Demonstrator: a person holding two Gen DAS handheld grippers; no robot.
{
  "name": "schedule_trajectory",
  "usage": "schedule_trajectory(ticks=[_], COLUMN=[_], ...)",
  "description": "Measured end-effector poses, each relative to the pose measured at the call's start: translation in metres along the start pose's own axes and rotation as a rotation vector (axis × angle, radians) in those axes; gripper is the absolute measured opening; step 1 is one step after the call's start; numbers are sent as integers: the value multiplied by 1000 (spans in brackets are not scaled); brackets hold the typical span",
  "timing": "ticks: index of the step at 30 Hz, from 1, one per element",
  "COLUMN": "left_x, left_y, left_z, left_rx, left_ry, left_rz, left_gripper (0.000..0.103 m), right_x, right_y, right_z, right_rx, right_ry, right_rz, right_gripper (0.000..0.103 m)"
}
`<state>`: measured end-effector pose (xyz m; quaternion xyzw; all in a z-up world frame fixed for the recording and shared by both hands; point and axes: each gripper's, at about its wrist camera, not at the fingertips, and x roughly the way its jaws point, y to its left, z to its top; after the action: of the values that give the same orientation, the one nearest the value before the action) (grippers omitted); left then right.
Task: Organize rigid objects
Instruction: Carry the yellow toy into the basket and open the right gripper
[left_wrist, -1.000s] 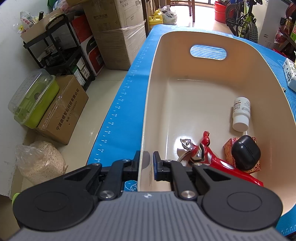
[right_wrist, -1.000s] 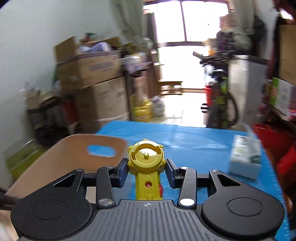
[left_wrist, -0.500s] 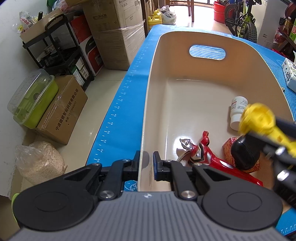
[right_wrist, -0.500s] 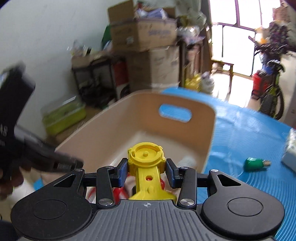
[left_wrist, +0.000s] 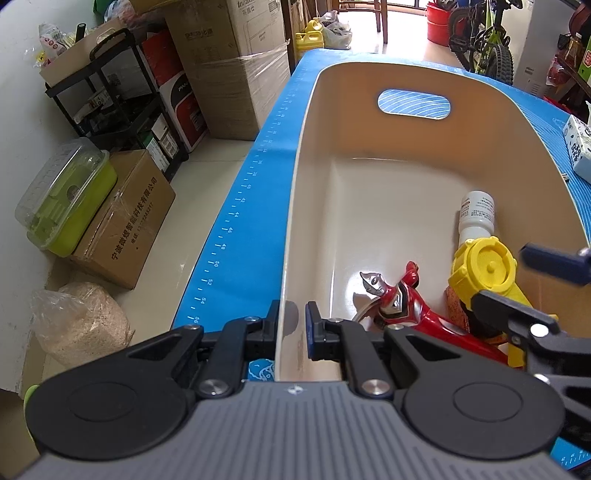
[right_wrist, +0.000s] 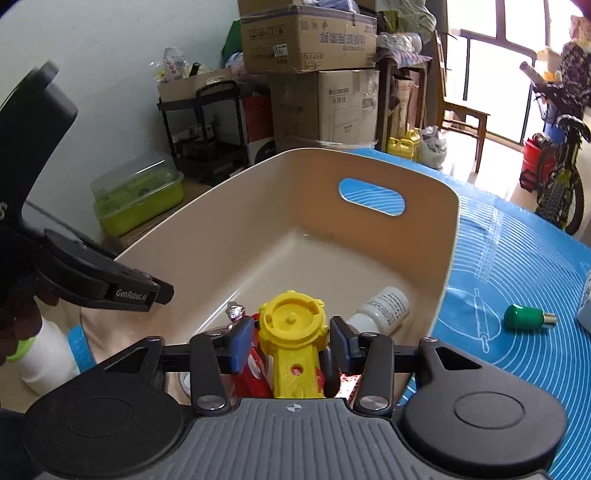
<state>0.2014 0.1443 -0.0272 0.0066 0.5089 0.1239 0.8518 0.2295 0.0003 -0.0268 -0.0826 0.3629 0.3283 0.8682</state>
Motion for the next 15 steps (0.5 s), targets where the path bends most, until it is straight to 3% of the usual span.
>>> schedule_trajectory(ticks=[7,15], left_x=[0,1], left_y=[1,2], left_z=[0,0], left_rx=[1,1], left_ry=[2,3], left_rz=[-6,-9], left_gripper=[14,14], right_x=[-26,-35], right_y=[-31,-98], right_z=[17,26], right_rx=[85,170], right_ry=[-94,-168], right_rz=[-16,-140], right_gripper=[77,78])
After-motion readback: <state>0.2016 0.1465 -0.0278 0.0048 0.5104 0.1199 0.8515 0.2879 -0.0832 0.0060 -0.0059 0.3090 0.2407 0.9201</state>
